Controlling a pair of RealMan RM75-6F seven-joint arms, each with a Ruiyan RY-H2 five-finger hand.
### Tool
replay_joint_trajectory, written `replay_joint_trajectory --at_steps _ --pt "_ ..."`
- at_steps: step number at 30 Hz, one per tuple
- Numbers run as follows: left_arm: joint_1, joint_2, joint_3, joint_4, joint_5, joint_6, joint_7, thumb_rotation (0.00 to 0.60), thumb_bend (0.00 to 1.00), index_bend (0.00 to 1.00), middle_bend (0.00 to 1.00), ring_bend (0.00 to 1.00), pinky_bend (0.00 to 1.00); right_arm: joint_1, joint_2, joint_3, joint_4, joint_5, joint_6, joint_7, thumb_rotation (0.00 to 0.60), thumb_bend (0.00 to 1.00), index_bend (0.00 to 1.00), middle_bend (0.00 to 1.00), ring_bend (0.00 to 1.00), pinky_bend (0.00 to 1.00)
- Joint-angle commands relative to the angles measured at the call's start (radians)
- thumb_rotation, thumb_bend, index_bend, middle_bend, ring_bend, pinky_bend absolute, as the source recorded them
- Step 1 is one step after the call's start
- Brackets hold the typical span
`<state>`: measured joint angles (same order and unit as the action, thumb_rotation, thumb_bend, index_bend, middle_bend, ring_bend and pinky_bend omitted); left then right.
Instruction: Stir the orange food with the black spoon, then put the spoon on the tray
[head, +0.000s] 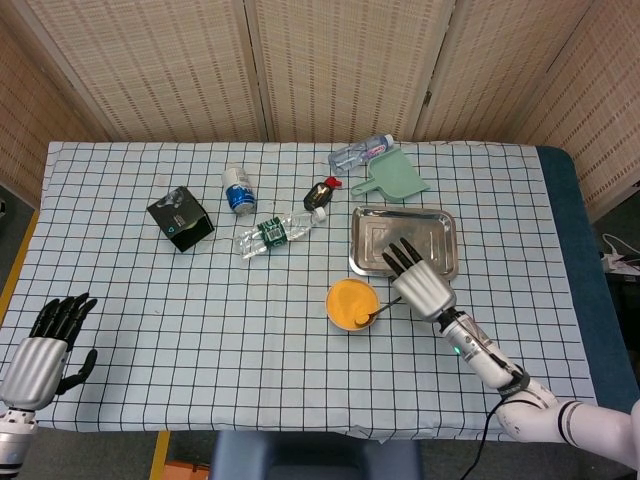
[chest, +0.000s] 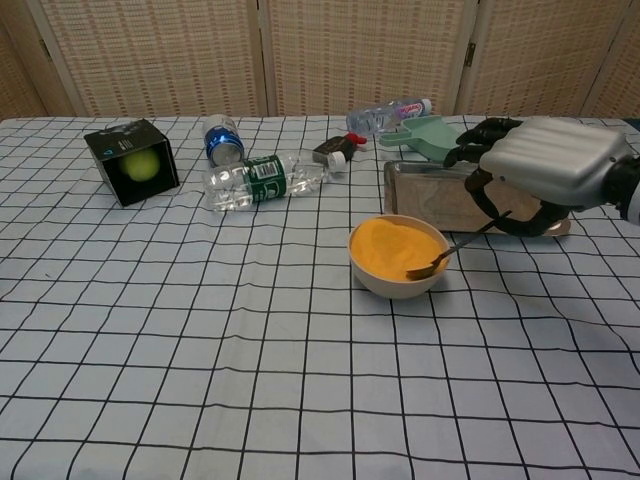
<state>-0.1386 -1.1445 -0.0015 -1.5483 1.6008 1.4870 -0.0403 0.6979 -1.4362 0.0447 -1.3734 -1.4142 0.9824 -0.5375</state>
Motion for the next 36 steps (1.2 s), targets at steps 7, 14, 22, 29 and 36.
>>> replay_joint_trajectory --at_steps 7,14,22,29,36 --pt "0.001 0.003 -0.001 0.003 0.0 0.003 -0.009 0.6 0.46 0.0 0.0 0.0 0.04 0.019 -0.052 0.016 0.044 0.034 -0.03 -0.054 0.6 0.65 1.0 0.13 0.0 0.0" --pt "0.002 0.006 -0.001 0.007 -0.001 0.005 -0.021 0.6 0.46 0.0 0.0 0.0 0.04 0.033 -0.094 0.037 0.086 0.051 -0.026 -0.089 0.6 0.65 1.0 0.13 0.0 0.0" --pt "0.001 0.007 -0.001 0.008 0.0 0.004 -0.026 0.6 0.46 0.0 0.0 0.0 0.04 0.036 -0.129 0.051 0.124 0.062 -0.001 -0.128 0.6 0.65 1.0 0.13 0.0 0.0" --pt "0.002 0.008 0.0 0.004 -0.003 0.001 -0.022 0.6 0.46 0.0 0.0 0.0 0.04 0.032 -0.146 0.059 0.149 0.052 0.032 -0.119 0.6 0.65 1.0 0.13 0.0 0.0" --pt "0.0 0.006 -0.001 0.006 -0.003 0.0 -0.021 0.6 0.46 0.0 0.0 0.0 0.04 0.029 -0.144 0.069 0.153 0.042 0.057 -0.098 0.6 0.65 1.0 0.13 0.0 0.0"
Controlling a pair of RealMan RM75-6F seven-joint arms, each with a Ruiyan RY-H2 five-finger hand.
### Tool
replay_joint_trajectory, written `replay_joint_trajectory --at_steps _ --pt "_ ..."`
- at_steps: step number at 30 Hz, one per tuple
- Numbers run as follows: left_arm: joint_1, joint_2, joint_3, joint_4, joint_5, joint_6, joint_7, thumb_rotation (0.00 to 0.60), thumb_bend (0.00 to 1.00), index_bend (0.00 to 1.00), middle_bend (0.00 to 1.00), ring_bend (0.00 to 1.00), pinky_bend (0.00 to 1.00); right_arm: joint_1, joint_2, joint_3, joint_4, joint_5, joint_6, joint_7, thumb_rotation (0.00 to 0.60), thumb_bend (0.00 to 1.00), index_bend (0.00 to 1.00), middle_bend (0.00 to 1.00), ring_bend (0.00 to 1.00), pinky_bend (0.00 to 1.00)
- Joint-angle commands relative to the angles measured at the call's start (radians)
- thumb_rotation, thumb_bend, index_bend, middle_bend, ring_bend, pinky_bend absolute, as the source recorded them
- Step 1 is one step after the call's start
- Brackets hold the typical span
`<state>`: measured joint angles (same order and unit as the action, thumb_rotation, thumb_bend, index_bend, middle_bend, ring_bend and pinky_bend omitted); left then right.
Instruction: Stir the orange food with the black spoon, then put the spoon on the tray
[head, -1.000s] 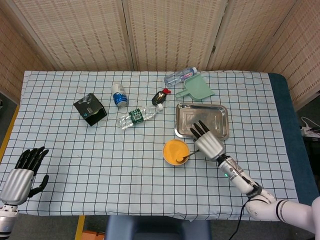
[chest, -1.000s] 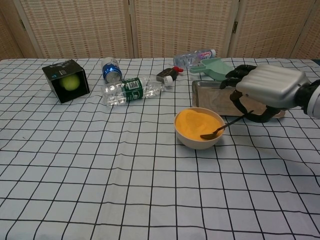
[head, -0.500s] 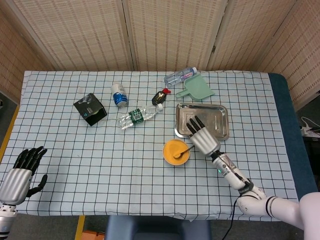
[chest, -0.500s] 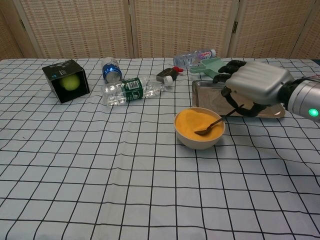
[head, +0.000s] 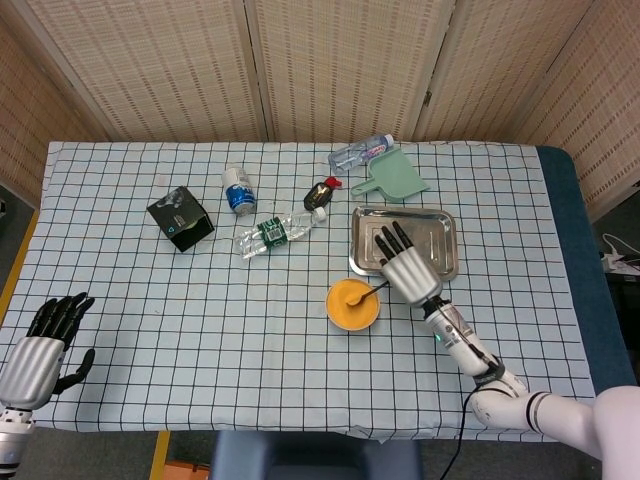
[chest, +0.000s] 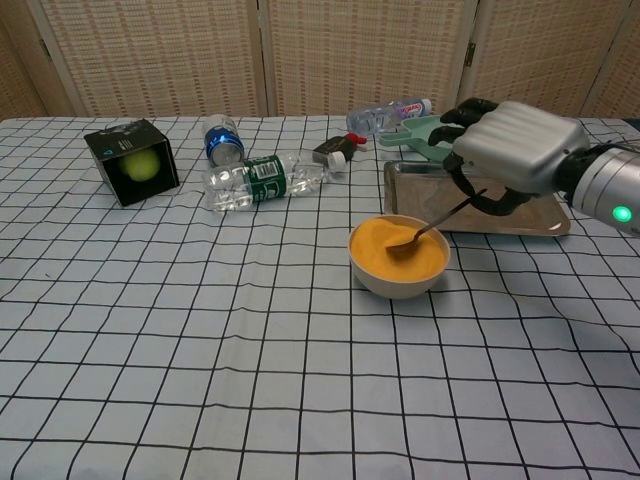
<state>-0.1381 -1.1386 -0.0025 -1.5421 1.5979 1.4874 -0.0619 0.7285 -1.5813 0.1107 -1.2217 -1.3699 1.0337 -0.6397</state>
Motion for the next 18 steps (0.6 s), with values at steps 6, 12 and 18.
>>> replay_joint_trajectory --at_steps 6,12,18 --pt "-0.001 -0.001 0.0 0.001 0.001 -0.001 0.003 0.6 0.46 0.0 0.0 0.0 0.04 -0.004 0.008 0.001 0.0 -0.005 0.007 0.011 0.6 0.65 1.0 0.13 0.0 0.0" --pt "0.0 -0.002 0.0 0.001 0.002 0.001 0.003 0.6 0.46 0.0 0.0 0.0 0.04 -0.011 0.024 0.001 -0.023 -0.02 0.024 0.04 0.6 0.65 1.0 0.13 0.0 0.0" --pt "0.001 -0.002 0.001 0.001 0.003 0.002 0.005 0.6 0.46 0.0 0.0 0.0 0.04 -0.023 0.064 -0.008 -0.067 -0.034 0.031 0.066 0.6 0.65 1.0 0.13 0.0 0.0"
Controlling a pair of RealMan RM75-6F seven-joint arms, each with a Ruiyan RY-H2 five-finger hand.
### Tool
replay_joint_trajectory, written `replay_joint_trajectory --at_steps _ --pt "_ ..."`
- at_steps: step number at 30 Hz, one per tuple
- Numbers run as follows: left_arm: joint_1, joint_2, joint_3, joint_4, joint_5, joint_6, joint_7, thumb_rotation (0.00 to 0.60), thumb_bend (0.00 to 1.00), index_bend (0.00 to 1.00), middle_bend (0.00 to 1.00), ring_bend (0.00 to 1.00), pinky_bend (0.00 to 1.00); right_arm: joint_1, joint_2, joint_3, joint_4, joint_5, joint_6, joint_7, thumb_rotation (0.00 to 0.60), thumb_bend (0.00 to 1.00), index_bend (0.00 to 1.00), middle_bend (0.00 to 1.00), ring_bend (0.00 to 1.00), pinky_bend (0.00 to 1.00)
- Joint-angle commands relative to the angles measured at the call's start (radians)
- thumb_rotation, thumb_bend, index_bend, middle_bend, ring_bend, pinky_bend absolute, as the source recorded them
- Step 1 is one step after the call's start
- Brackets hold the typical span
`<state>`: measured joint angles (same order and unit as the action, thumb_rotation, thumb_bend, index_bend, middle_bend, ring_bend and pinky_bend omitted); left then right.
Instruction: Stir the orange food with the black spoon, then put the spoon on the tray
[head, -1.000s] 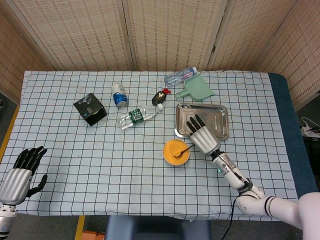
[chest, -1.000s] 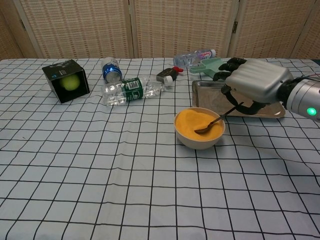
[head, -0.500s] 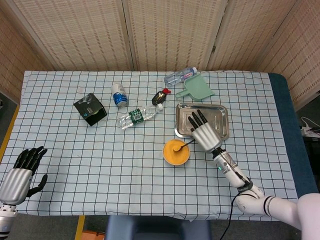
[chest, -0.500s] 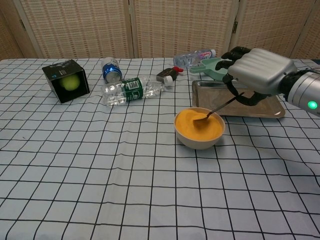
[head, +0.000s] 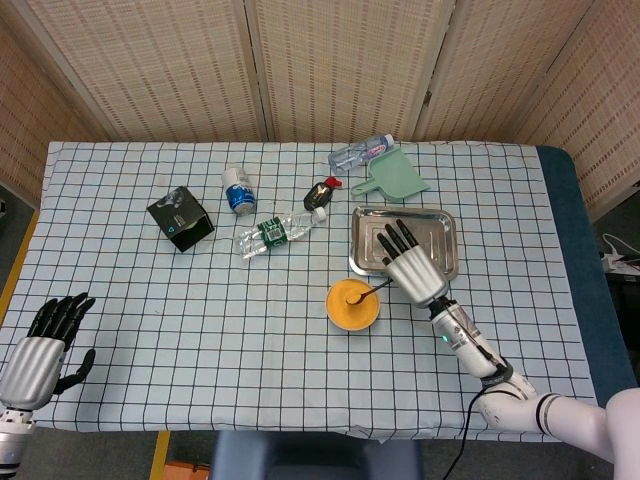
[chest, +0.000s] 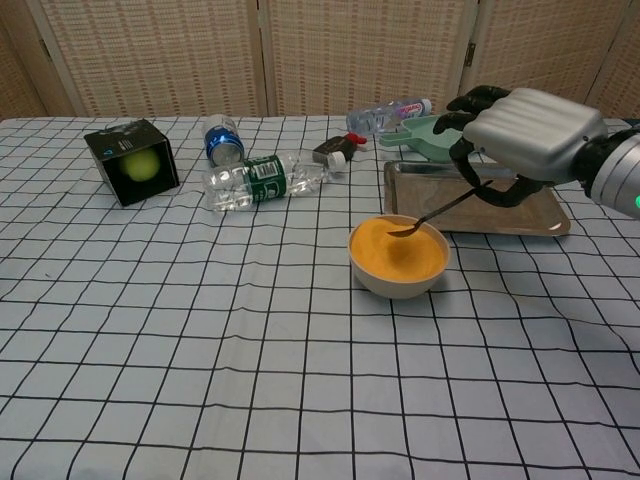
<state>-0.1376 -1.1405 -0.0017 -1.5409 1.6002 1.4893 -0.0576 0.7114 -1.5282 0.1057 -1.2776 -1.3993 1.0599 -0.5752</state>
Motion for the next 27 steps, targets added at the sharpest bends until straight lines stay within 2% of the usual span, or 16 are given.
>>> replay_joint_trajectory --at_steps 1,12,23,27 --pt "0.0 -0.001 0.0 -0.001 0.001 0.0 0.002 0.6 0.46 0.0 0.0 0.0 0.04 -0.008 0.014 -0.003 -0.014 -0.005 0.009 -0.002 0.6 0.65 1.0 0.13 0.0 0.0" --pt "-0.005 -0.004 0.001 0.0 0.001 -0.01 0.006 0.6 0.46 0.0 0.0 0.0 0.04 0.025 -0.019 0.028 0.028 0.048 -0.045 -0.054 0.6 0.65 1.0 0.13 0.0 0.0" --pt "-0.004 -0.001 -0.002 0.005 -0.007 -0.01 -0.007 0.6 0.46 0.0 0.0 0.0 0.04 0.062 -0.068 0.034 0.089 0.076 -0.098 -0.084 0.6 0.65 1.0 0.14 0.03 0.0" --pt "-0.005 -0.001 -0.002 0.007 -0.008 -0.012 -0.011 0.6 0.46 0.0 0.0 0.0 0.04 0.069 -0.066 0.033 0.079 0.087 -0.111 -0.104 0.6 0.65 1.0 0.15 0.04 0.0"
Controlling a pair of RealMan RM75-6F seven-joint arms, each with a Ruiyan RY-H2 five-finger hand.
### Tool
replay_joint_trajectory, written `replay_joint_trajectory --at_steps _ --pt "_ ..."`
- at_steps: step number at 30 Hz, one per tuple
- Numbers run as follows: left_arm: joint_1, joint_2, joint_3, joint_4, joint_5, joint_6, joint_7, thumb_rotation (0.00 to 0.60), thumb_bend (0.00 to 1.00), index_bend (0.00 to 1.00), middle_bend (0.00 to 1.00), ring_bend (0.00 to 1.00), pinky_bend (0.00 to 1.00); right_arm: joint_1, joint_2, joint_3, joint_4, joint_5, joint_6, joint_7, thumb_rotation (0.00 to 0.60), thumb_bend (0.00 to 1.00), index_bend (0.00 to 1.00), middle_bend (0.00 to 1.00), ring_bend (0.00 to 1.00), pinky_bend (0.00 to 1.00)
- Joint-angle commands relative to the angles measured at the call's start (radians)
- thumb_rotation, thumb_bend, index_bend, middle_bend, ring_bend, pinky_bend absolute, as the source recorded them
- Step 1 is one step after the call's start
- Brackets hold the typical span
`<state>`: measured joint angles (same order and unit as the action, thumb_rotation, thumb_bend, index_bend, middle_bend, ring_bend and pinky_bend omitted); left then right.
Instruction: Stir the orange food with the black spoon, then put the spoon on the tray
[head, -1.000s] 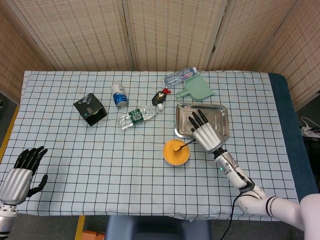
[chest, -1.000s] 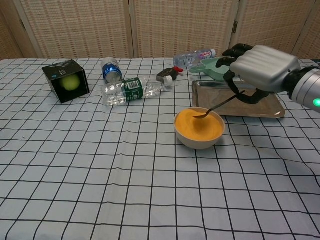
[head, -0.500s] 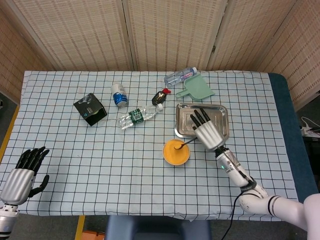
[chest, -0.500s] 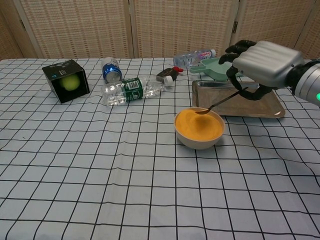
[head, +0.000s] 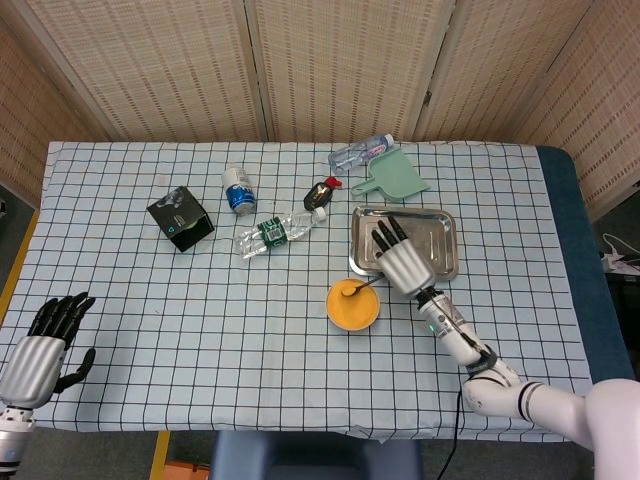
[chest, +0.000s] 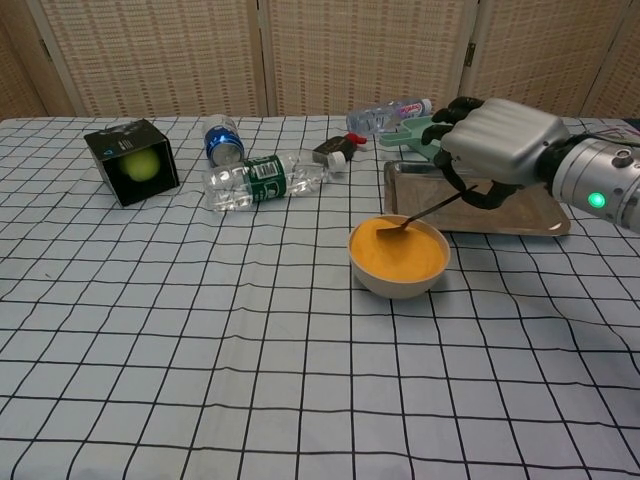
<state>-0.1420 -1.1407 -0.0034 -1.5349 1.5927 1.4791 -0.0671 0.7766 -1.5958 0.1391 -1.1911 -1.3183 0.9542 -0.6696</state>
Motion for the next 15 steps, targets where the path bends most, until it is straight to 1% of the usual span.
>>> replay_joint_trajectory --at_steps 1,8,15 --pt "-0.001 0.0 0.0 0.001 -0.001 -0.003 -0.003 0.6 0.46 0.0 0.0 0.0 0.04 0.005 0.005 -0.001 -0.013 0.011 -0.009 -0.019 0.6 0.65 1.0 0.15 0.05 0.0" --pt "0.0 0.002 0.003 -0.002 0.006 0.002 -0.002 0.6 0.46 0.0 0.0 0.0 0.04 0.009 0.039 -0.006 -0.076 0.058 -0.032 -0.093 0.6 0.65 1.0 0.15 0.05 0.0" --pt "0.001 0.003 0.004 -0.004 0.012 0.007 -0.004 0.6 0.47 0.0 0.0 0.0 0.04 0.006 0.077 -0.027 -0.144 0.1 -0.048 -0.152 0.6 0.65 1.0 0.15 0.05 0.0"
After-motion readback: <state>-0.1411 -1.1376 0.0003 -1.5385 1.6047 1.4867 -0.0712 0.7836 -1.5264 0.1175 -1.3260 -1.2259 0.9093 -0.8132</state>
